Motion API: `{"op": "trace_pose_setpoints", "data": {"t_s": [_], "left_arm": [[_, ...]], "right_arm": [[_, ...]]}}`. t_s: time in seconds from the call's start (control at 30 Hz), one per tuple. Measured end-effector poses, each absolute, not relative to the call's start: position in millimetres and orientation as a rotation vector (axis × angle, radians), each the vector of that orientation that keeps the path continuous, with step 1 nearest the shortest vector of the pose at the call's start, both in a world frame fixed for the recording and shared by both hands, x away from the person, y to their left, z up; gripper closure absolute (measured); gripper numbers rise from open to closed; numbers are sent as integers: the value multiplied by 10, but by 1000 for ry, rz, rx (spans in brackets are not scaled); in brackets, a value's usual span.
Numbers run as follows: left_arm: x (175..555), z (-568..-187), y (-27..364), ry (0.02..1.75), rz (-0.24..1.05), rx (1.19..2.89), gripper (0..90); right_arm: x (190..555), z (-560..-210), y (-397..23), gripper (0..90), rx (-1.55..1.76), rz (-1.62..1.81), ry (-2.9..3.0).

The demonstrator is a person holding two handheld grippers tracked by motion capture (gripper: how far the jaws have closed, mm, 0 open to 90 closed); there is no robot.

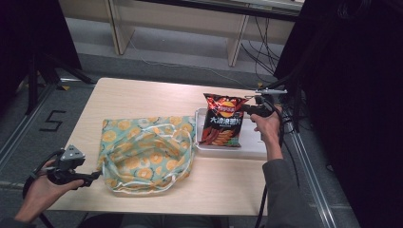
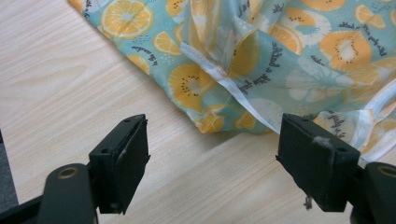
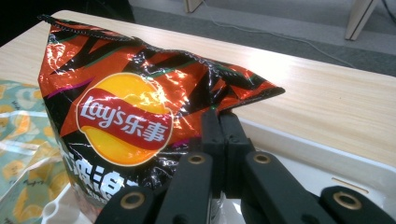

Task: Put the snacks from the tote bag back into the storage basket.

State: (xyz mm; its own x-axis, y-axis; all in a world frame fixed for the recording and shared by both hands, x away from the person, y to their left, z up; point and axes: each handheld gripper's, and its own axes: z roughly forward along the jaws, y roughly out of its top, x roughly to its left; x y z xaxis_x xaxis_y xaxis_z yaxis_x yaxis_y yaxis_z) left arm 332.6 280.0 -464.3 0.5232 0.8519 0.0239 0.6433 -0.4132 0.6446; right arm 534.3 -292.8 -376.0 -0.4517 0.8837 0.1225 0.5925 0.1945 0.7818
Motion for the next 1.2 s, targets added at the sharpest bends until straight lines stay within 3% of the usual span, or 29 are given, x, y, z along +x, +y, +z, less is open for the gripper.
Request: {"op": "trace_pose_setpoints", "data": {"t_s": [0.4, 1.2], "left_arm": [[3322, -4648, 2788, 1215, 475, 2183, 239], [3324, -4647, 2799, 1204, 470, 2216, 239]], "right_arm": [[5341, -3778, -2998, 897, 1415, 1161, 2134], [5441, -4016, -2821, 673, 1442, 1156, 2084]]}}
